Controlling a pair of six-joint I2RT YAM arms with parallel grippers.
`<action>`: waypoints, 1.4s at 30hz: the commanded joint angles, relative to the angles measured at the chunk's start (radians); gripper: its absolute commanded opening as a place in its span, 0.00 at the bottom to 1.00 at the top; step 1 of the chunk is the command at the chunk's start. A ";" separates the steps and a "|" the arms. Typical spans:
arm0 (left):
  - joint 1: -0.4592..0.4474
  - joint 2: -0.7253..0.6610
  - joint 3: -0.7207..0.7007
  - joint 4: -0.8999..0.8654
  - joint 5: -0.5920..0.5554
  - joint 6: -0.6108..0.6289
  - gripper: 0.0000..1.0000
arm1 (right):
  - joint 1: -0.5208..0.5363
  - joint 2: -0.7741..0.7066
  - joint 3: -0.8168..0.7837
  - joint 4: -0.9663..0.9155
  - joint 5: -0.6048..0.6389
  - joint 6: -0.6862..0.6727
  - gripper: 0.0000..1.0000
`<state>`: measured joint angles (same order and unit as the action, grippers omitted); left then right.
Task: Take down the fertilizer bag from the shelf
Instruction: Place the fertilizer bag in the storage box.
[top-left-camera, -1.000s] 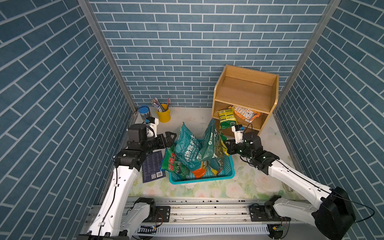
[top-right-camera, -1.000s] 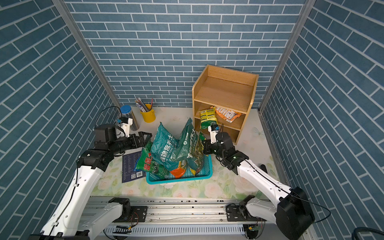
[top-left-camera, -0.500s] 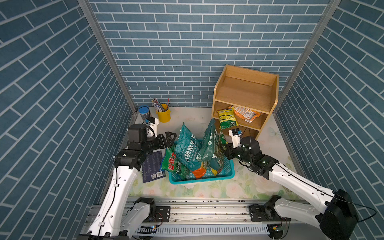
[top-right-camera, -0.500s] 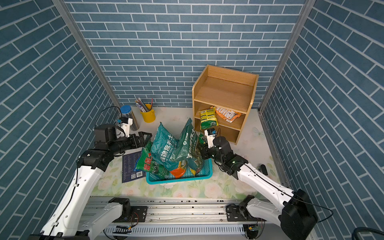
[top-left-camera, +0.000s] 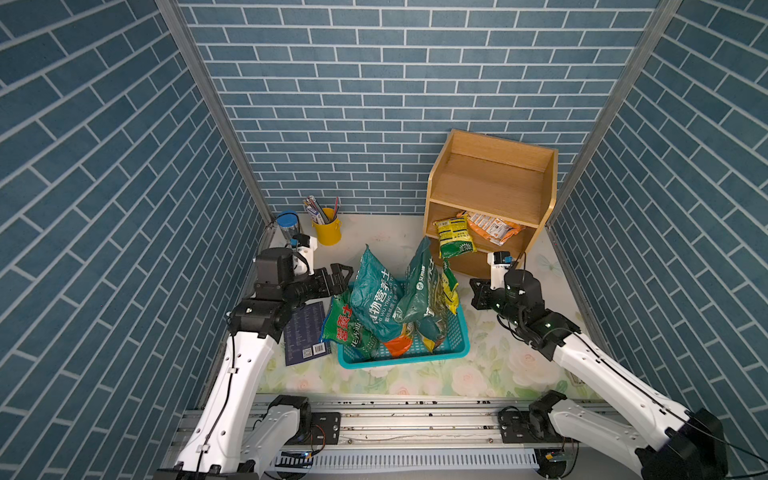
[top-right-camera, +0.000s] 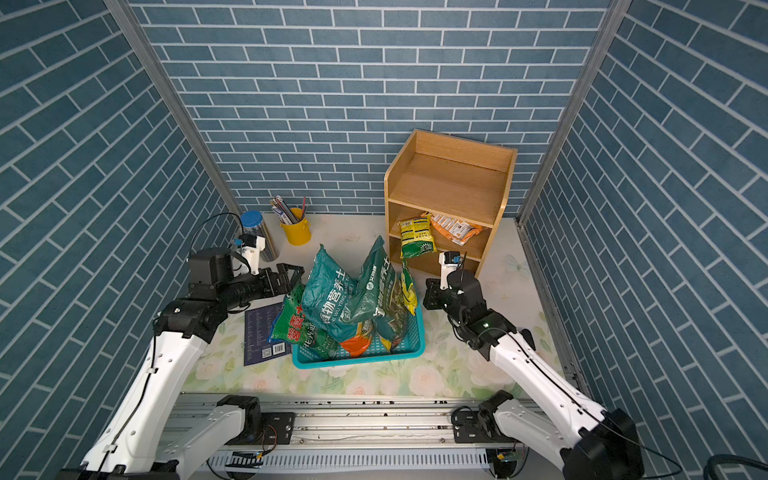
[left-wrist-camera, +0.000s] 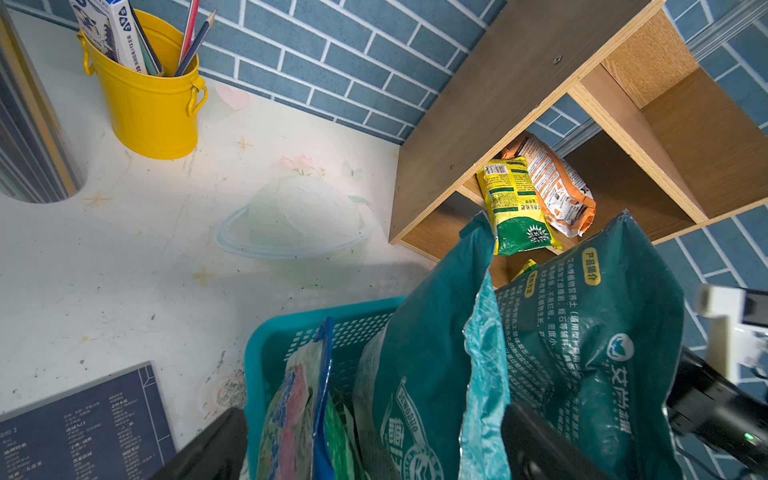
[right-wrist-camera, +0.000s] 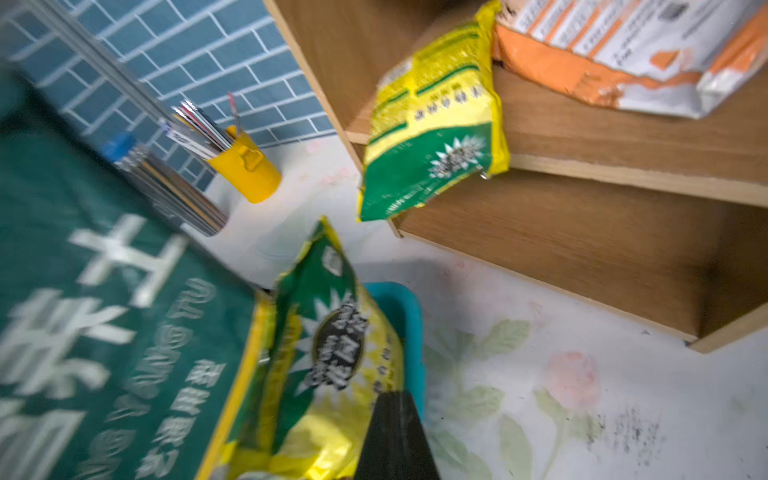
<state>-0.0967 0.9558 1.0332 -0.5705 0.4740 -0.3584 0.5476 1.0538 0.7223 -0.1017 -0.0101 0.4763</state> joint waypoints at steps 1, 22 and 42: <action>-0.001 0.002 -0.012 0.006 -0.002 0.008 1.00 | -0.003 0.096 -0.013 0.038 -0.156 0.015 0.00; -0.001 0.001 -0.012 0.006 -0.002 0.008 1.00 | 0.189 0.345 -0.012 0.055 -0.088 0.002 0.00; -0.001 0.001 -0.012 0.005 -0.005 0.006 1.00 | 0.147 0.023 0.188 -0.035 0.226 0.124 0.65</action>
<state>-0.0967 0.9558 1.0332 -0.5705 0.4717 -0.3584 0.7132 1.0023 0.8860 -0.1398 0.2020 0.5312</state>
